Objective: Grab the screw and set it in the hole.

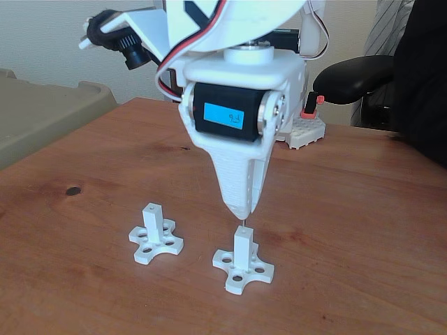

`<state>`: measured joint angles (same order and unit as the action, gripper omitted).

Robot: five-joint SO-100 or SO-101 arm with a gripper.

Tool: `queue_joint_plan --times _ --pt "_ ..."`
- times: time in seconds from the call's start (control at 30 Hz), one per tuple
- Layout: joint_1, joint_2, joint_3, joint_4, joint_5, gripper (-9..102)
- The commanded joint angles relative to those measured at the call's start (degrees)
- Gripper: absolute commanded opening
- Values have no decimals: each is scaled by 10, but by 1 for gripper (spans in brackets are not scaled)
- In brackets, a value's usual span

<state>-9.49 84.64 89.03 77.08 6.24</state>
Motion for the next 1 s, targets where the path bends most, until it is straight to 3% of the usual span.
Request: queue_joint_plan --times 0.0,0.97 --pt "-2 16 -28 -6 -1 -4" --pt "-4 -4 -44 -8 -1 -4"
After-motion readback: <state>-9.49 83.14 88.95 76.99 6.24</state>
